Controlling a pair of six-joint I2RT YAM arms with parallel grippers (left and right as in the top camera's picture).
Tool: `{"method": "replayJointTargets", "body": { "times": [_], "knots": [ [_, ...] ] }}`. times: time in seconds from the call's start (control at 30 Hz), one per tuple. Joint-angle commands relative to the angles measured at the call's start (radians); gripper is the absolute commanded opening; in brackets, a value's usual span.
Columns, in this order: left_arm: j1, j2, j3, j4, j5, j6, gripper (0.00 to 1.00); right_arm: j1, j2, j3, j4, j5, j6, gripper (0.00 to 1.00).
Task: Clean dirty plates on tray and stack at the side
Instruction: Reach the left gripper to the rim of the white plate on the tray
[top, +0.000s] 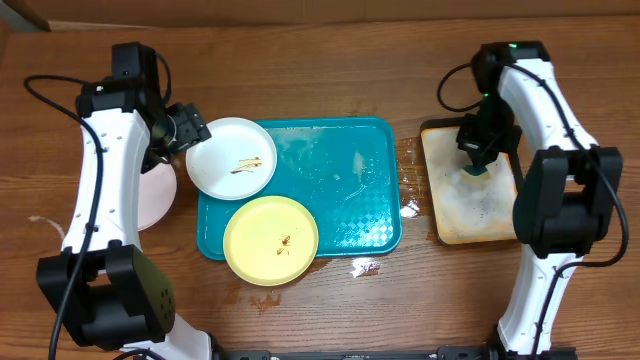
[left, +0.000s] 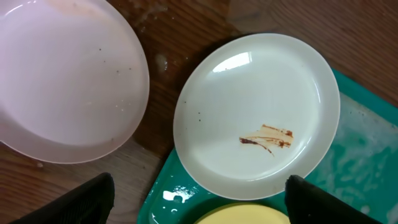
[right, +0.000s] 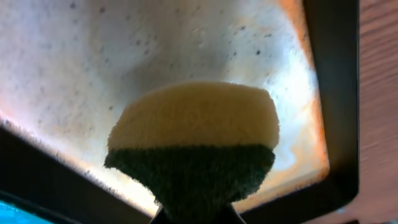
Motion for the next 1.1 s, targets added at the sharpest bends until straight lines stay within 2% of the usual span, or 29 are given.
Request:
{"method": "replayJointTargets", "body": {
  "times": [0.0,0.13,0.3,0.33,0.47,0.57,0.73,0.83,0.9,0.97,1.07],
  "knots": [
    [0.005,0.010,-0.006,-0.002,-0.024,0.014,0.88,0.002,0.010,-0.054,0.039,-0.089,-0.073,0.04],
    [0.004,0.010,-0.006,-0.001,-0.020,0.014,0.86,0.010,0.010,-0.139,0.150,-0.217,-0.158,0.04],
    [0.003,0.010,-0.006,0.001,-0.007,0.022,0.85,0.014,0.010,-0.223,0.233,-0.258,-0.158,0.04],
    [0.003,0.010,-0.006,0.001,-0.007,0.022,0.81,0.014,0.010,-0.233,0.240,-0.260,-0.158,0.04],
    [0.003,0.010,-0.006,0.001,0.006,0.026,0.78,0.014,0.010,-0.258,0.262,-0.257,-0.166,0.04],
    [0.003,0.010,-0.006,0.000,0.024,0.026,0.68,0.014,0.010,-0.268,0.275,-0.259,-0.166,0.04],
    [0.002,0.010,-0.006,-0.001,0.053,0.034,0.67,0.013,0.010,-0.293,0.306,-0.258,-0.194,0.04],
    [0.001,0.010,-0.006,-0.003,0.055,0.034,0.56,0.014,0.010,-0.298,0.305,-0.262,-0.203,0.04],
    [0.001,0.010,-0.006,-0.003,0.056,0.034,0.59,0.014,0.005,-0.293,0.293,-0.262,-0.206,0.04],
    [0.001,0.010,-0.006,-0.002,0.056,0.034,0.78,0.013,-0.003,-0.278,0.275,-0.262,-0.211,0.04],
    [0.002,0.010,-0.006,0.005,0.055,0.043,0.88,0.013,-0.024,-0.252,0.251,-0.261,-0.211,0.04]
  ]
}}
